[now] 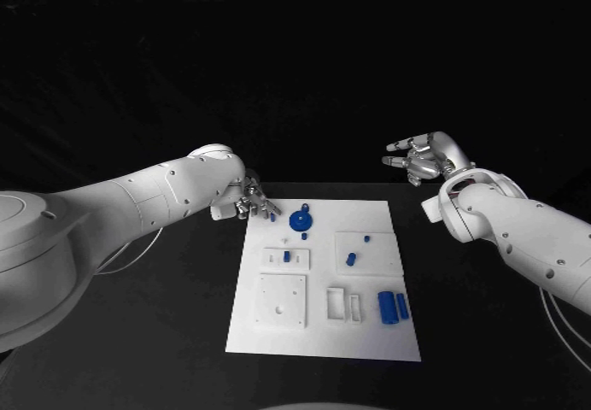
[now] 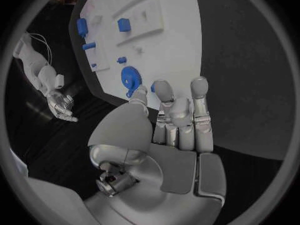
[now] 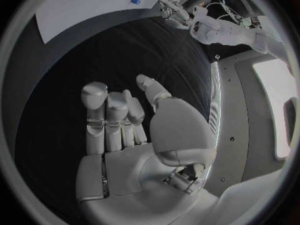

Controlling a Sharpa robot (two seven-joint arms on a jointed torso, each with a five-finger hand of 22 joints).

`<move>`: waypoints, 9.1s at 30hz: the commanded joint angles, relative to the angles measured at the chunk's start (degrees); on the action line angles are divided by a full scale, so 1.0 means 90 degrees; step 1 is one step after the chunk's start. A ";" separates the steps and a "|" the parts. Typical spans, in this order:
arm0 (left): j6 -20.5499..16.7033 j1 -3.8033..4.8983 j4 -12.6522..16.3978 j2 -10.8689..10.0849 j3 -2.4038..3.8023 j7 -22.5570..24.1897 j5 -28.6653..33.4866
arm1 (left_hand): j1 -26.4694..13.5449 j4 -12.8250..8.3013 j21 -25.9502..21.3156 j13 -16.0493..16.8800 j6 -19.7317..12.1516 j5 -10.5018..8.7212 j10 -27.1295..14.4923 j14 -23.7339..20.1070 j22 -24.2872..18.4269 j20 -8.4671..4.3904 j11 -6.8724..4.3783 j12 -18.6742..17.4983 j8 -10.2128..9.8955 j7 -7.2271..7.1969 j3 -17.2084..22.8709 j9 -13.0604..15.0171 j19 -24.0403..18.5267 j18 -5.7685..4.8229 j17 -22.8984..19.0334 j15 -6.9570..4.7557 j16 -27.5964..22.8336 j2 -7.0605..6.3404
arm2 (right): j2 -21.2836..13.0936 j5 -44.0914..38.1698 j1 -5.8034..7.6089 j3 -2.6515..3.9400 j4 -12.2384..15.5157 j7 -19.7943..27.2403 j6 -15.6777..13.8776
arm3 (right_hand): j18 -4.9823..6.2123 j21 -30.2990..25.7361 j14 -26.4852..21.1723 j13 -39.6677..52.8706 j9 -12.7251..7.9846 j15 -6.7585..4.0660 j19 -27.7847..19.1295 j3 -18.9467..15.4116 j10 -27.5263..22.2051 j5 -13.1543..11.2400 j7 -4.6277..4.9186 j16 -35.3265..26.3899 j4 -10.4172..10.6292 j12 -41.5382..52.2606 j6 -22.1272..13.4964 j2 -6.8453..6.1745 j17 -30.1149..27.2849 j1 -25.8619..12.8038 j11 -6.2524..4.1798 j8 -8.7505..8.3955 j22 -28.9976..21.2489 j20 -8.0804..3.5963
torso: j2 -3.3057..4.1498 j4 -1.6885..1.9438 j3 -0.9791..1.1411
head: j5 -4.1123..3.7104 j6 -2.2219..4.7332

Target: Assemble the parts on the task board

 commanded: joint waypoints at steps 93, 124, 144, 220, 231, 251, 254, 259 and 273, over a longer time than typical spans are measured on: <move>-0.2386 -0.0007 0.3508 -0.1782 -0.0212 -0.0308 0.1054 | -0.0375 -0.1806 0.0121 -0.0067 0.0954 0.2267 0.0526 0.0329 0.0117 0.0160 -0.0212 -0.0172 -0.0046 -0.0313 0.3446 0.2246 0.0022 0.0225 0.0297 -0.0046 0.0218 -0.0621 | -0.0072 -0.0017 -0.0042 0.0001 -0.0106 -0.0022 0.0237 | 0.0101 0.0058 0.0039 0.0387 0.0010 -0.0020 0.0351 -0.0045 0.0019 0.0081 0.0001 0.0018 0.0092 0.0031 -0.0012 0.0009 0.0006 -0.0057 -0.0018 -0.0005 0.0321 -0.0015 | -0.0147 0.0220 0.0022 | -0.0019 -0.0166; -0.3795 -0.0483 0.4198 -0.1944 -0.0460 -0.0427 -0.0324 | -0.0321 -0.1659 0.0174 -0.0161 0.1073 0.2366 0.0541 0.0469 0.0119 0.0257 -0.0265 0.0074 -0.0065 -0.0358 0.3518 0.2368 0.0132 0.0379 0.0406 -0.0086 0.0264 -0.0707 | -0.0096 -0.0006 -0.0144 0.0001 -0.0121 -0.0013 0.0240 | 0.0099 0.0054 0.0038 0.0386 0.0010 -0.0020 0.0350 -0.0061 0.0016 0.0100 0.0002 0.0014 0.0111 0.0026 -0.0016 0.0012 0.0002 -0.0064 -0.0018 -0.0006 0.0316 -0.0016 | -0.0146 0.0234 0.0024 | -0.0012 -0.0321; -0.3805 -0.0738 0.4404 -0.2051 -0.0460 -0.0431 -0.0541 | -0.0324 -0.1647 0.0207 -0.0181 0.1066 0.2365 0.0539 0.0484 0.0119 0.0292 -0.0268 0.0121 -0.0064 -0.0359 0.3532 0.2393 0.0139 0.0425 0.0452 -0.0089 0.0295 -0.0710 | -0.0122 -0.0006 -0.0147 0.0001 -0.0106 -0.0038 0.0290 | 0.0100 0.0064 0.0039 0.0395 0.0010 -0.0022 0.0350 -0.0065 0.0026 0.0125 0.0004 0.0020 0.0113 0.0046 -0.0021 0.0010 0.0005 -0.0059 -0.0017 -0.0006 0.0312 -0.0017 | -0.0143 0.0234 0.0022 | 0.0017 -0.0378; -0.3291 -0.0808 0.4364 -0.2042 -0.0457 -0.0611 -0.0732 | -0.0284 -0.1649 0.0239 -0.0222 0.1055 0.2380 0.0537 0.0486 0.0117 0.0375 -0.0271 0.0167 -0.0061 -0.0357 0.3551 0.2469 0.0114 0.0502 0.0472 -0.0080 0.0309 -0.0725 | -0.0121 -0.0007 -0.0159 0.0002 -0.0124 -0.0036 0.0302 | 0.0103 0.0076 0.0038 0.0398 0.0010 -0.0021 0.0350 -0.0074 0.0030 0.0169 0.0003 0.0019 0.0122 0.0048 -0.0023 0.0010 0.0001 -0.0075 -0.0019 -0.0006 0.0304 -0.0016 | -0.0139 0.0233 0.0022 | -0.0003 -0.0409; -0.3249 -0.0808 0.4305 -0.1978 -0.0456 -0.0627 -0.0771 | -0.0279 -0.1654 0.0241 -0.0225 0.1058 0.2383 0.0536 0.0485 0.0117 0.0379 -0.0273 0.0163 -0.0060 -0.0358 0.3554 0.2479 0.0109 0.0505 0.0476 -0.0081 0.0311 -0.0725 | -0.0126 -0.0007 -0.0159 0.0002 -0.0120 -0.0035 0.0301 | 0.0103 0.0076 0.0038 0.0398 0.0010 -0.0021 0.0350 -0.0074 0.0030 0.0169 0.0003 0.0019 0.0122 0.0048 -0.0023 0.0010 0.0001 -0.0075 -0.0019 -0.0006 0.0304 -0.0016 | -0.0142 0.0230 0.0025 | -0.0017 -0.0422; -0.2886 -0.0807 0.4269 -0.1774 -0.0456 -0.0665 -0.1140 | -0.0260 -0.1674 0.0257 -0.0214 0.1112 0.2391 0.0537 0.0487 0.0115 0.0382 -0.0277 0.0189 -0.0057 -0.0376 0.3542 0.2610 0.0096 0.0497 0.0501 -0.0075 0.0327 -0.0762 | -0.0124 -0.0007 -0.0159 0.0002 -0.0116 -0.0027 0.0275 | 0.0103 0.0076 0.0038 0.0398 0.0010 -0.0021 0.0350 -0.0074 0.0030 0.0169 0.0003 0.0019 0.0122 0.0048 -0.0023 0.0010 0.0001 -0.0075 -0.0019 -0.0006 0.0304 -0.0016 | -0.0142 0.0232 0.0028 | -0.0033 -0.0446; -0.2831 -0.0807 0.4270 -0.1761 -0.0456 -0.0673 -0.1148 | -0.0266 -0.1674 0.0258 -0.0212 0.1117 0.2377 0.0537 0.0486 0.0116 0.0382 -0.0271 0.0193 -0.0058 -0.0376 0.3536 0.2612 0.0095 0.0493 0.0498 -0.0071 0.0325 -0.0769 | -0.0122 -0.0007 -0.0159 0.0002 -0.0118 -0.0026 0.0276 | 0.0103 0.0076 0.0038 0.0398 0.0010 -0.0021 0.0350 -0.0074 0.0030 0.0169 0.0003 0.0019 0.0122 0.0048 -0.0023 0.0010 0.0001 -0.0075 -0.0019 -0.0006 0.0304 -0.0016 | -0.0143 0.0232 0.0023 | -0.0038 -0.0452; -0.2770 -0.0806 0.4257 -0.1741 -0.0456 -0.0676 -0.1155 | -0.0256 -0.1650 0.0252 -0.0216 0.1112 0.2353 0.0537 0.0477 0.0115 0.0392 -0.0262 0.0187 -0.0067 -0.0370 0.3524 0.2575 0.0082 0.0496 0.0485 -0.0066 0.0314 -0.0778 | -0.0118 -0.0007 -0.0160 0.0002 -0.0123 -0.0023 0.0275 | 0.0106 0.0070 0.0039 0.0392 0.0010 -0.0021 0.0349 -0.0078 0.0023 0.0179 0.0004 0.0017 0.0128 0.0034 -0.0030 0.0007 -0.0002 -0.0080 -0.0017 -0.0006 0.0294 -0.0016 | -0.0141 0.0236 0.0025 | -0.0041 -0.0456; -0.2607 -0.0806 0.4168 -0.1713 -0.0456 -0.0749 -0.1225 | -0.0189 -0.1063 0.0129 -0.0296 0.1029 0.1896 0.0541 0.0416 0.0102 0.0494 -0.0223 0.0129 -0.0067 -0.0369 0.3253 0.2215 0.0066 0.0549 0.0323 -0.0032 0.0198 -0.1014 | -0.0117 -0.0006 -0.0162 0.0002 -0.0130 -0.0017 0.0280 | 0.0106 0.0070 0.0039 0.0392 0.0010 -0.0021 0.0349 -0.0078 0.0023 0.0179 0.0004 0.0017 0.0128 0.0034 -0.0030 0.0007 -0.0002 -0.0080 -0.0017 -0.0006 0.0294 -0.0016 | -0.0142 0.0229 0.0023 | -0.0048 -0.0452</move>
